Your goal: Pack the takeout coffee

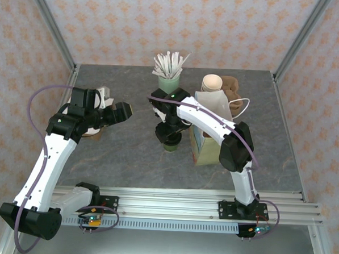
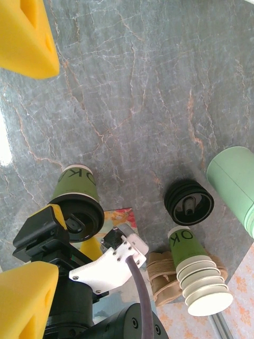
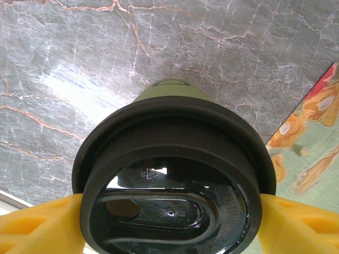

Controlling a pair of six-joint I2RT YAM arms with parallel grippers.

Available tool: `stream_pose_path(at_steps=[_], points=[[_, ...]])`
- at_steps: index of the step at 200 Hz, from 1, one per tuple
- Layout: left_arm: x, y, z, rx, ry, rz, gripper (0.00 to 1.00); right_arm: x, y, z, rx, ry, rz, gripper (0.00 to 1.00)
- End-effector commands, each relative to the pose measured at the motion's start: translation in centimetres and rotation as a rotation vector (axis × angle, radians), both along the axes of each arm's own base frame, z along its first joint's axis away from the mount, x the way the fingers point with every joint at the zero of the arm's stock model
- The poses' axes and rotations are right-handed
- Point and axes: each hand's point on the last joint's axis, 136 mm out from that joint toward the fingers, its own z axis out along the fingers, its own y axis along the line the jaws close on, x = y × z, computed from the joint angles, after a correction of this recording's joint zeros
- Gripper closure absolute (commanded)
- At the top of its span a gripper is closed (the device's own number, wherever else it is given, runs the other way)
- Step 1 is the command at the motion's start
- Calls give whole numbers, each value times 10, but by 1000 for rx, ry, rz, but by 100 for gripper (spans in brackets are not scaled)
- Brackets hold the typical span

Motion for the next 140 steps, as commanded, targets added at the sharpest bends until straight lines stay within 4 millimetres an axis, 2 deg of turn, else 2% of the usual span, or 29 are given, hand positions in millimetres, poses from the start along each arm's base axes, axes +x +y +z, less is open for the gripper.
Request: stream_pose_path(at_steps=[1,91,140], points=[[2,4,5,9,-39,5,10,1,-6,-13,-40,17,-7,21],[3,3,4,7,-37,3,10,-1,-8,-17,-52,24,-6,25],[3,3,6,6,-41,5,10,1,-6,-4,-34,7,-7,31]])
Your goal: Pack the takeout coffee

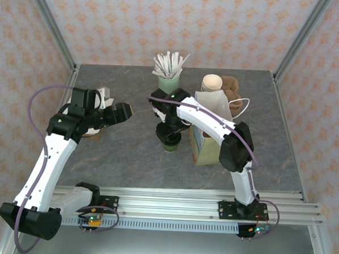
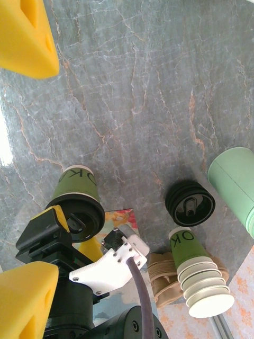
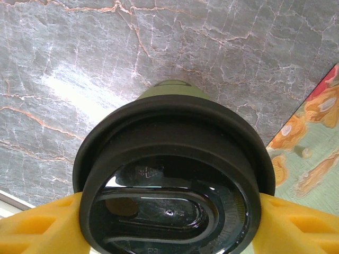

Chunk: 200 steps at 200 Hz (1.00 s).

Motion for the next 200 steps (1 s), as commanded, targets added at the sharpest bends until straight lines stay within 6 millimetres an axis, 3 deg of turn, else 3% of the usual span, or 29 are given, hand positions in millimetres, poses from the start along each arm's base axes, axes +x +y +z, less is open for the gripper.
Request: stream_pose_path(at_steps=[1,43,96,149,200], points=[[4,3,8,6,-44,5,10,1,-7,-3,-36,7,-7,31],[4,3,8,10,-46,6,10,2,1,19,19,-10,-16,34],[6,7,7,30,-43,22,10,-8,17,60,81,-65,23,35],[6,26,14,90,-51,114,10,-23,40,126,214,-156,56,35],[-2,39,38,118,-111,182,10,-32,48,204,443,-253,41,38]])
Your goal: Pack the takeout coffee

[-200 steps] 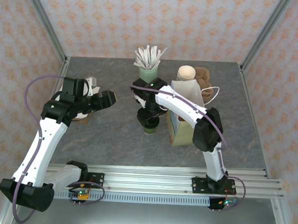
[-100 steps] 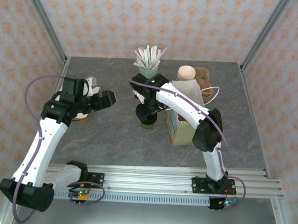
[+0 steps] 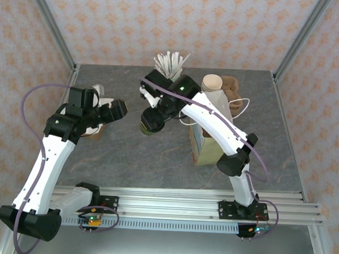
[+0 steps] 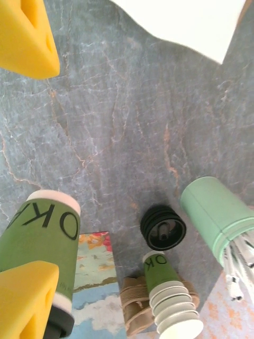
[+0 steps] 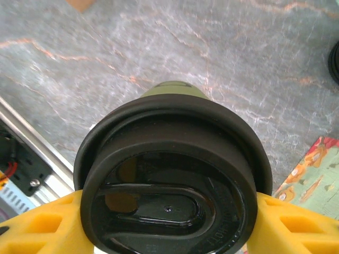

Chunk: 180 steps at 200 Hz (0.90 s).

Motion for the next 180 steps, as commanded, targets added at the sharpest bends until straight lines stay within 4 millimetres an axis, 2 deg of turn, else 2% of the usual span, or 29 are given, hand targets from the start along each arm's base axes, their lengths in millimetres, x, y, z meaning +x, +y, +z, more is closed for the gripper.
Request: stream_pose_path(at_steps=[1,19,42,70,97,116,142,180], points=[[-7,13,25,23,-60,60,11,-13,-13,54,124,-42,-25,38],[-9,8,36,-7,-82,35,11,-13,-22,80,173,-100,-50,38],[-8,-11,53,-91,-133,-35,13,-12,-44,110,229,-166,-105,38],[-8,-47,68,-179,-178,-148,14,-10,-88,142,270,-248,-218,39],[-7,-84,73,-199,-194,-271,15,-11,-137,162,271,-315,-339,39],[-5,-112,76,-216,-201,-355,15,-15,-171,167,243,-345,-424,39],[0,-148,69,-213,-191,-459,15,-19,-211,160,172,-348,-539,39],[11,-197,52,-199,-150,-592,18,-26,-242,143,56,-325,-619,38]])
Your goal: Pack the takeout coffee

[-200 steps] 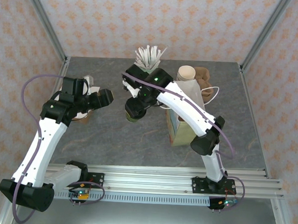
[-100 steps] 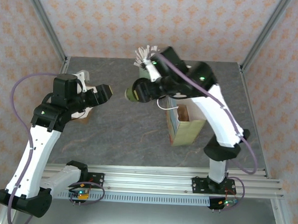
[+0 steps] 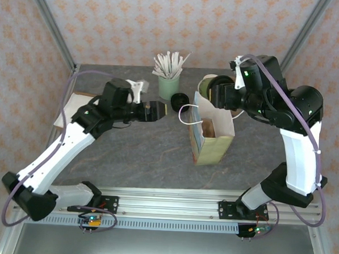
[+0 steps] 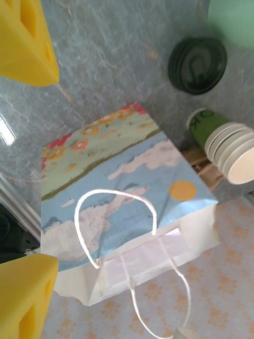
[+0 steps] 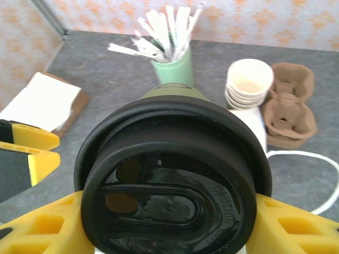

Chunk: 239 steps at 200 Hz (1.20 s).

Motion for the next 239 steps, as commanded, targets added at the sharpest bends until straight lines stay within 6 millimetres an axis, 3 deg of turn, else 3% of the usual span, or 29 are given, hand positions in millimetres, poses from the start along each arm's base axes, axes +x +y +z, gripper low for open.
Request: stream_pose_path(at_steps=[1,25,49,89,124,165,239], points=[[7,-30,19,-29,-79,-98,18,-10,-32,-28,-126,103,-110,38],[16,-57,7,-6,-55,-153,23,-11,-35,-42,-167,145,-115,39],[28,-70,-7,33,-20,-163,33,-9,-35,-56,-214,187,-115,38],[36,-82,-19,55,-5,-167,59,-6,-38,-75,-248,246,-108,39],[28,-83,-23,57,3,-175,83,-3,-38,-93,-269,281,-91,40],[15,-80,-22,40,4,-159,90,-5,-33,-107,-278,333,-57,41],[2,-83,-21,35,-1,-162,91,-10,-25,-136,-295,465,-9,42]])
